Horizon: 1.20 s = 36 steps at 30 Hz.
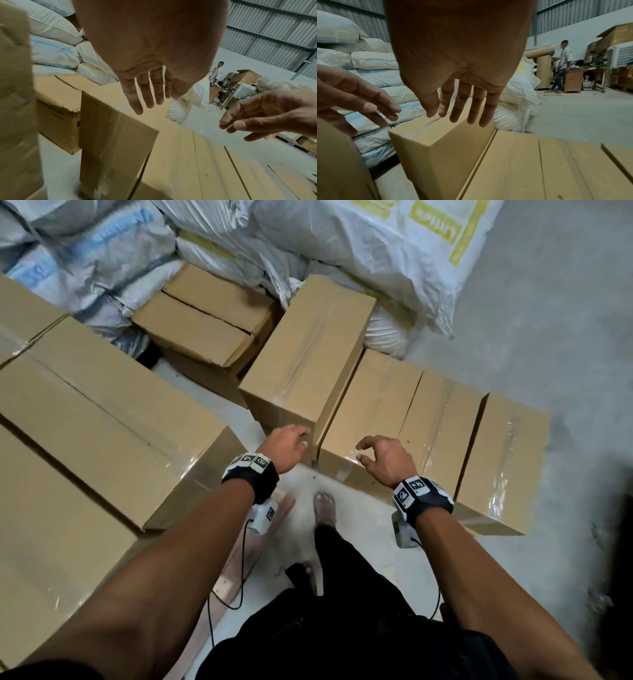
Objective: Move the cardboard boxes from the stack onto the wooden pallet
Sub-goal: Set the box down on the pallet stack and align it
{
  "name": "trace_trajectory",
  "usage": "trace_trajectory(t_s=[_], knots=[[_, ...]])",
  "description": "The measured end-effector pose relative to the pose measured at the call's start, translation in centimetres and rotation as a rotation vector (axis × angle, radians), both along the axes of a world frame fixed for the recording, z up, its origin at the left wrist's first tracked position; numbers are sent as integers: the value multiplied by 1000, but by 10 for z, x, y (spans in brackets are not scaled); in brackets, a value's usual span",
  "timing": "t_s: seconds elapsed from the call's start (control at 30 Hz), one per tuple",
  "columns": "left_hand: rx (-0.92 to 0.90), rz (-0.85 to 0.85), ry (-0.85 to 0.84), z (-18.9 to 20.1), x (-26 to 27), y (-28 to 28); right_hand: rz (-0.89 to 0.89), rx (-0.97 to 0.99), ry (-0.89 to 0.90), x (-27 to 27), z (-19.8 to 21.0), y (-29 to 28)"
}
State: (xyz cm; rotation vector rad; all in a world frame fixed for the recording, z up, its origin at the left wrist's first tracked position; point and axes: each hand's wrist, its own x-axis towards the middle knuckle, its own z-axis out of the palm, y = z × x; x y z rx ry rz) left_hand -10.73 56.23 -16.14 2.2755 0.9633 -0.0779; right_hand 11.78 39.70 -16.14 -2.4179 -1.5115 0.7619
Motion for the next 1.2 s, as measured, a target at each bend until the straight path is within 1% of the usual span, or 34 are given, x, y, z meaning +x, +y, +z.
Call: trace_trajectory(t_s=[0.17, 0.27, 0.37, 0.43, 0.5, 0.57, 0.63, 0.73, 0.8, 0.9, 1.03, 1.1, 1.2], knots=[[31, 29, 43, -12, 36, 89, 43, -8, 23, 40, -24, 96], [47, 30, 96, -26, 55, 143, 49, 25, 48, 65, -39, 153], [72, 32, 146, -43, 74, 194, 10, 104, 100, 85, -58, 203], [98, 70, 163, -54, 86, 224, -26, 127, 140, 95, -75, 233], [99, 136, 197, -65, 96, 246, -72, 112, 177, 101, -93, 257], [69, 160, 274, -77, 101, 262, -119, 63, 221, 102, -108, 277], [19, 165, 335, -88, 102, 272, -146, 55, 249, 100, -117, 291], [-17, 206, 335, -93, 105, 273, -137, 108, 297, 93, -129, 299], [-29, 230, 329, -89, 107, 268, -131, 140, 274, 92, -130, 296], [-39, 247, 333, -81, 103, 256, -163, 136, 243, 97, -118, 286], [-32, 259, 330, -69, 92, 239, -97, 147, 240, 105, -104, 269], [-9, 250, 316, -64, 87, 236, -96, 144, 253, 106, -99, 264], [0, 281, 313, -57, 82, 237, -131, 218, 250, 106, -89, 271]])
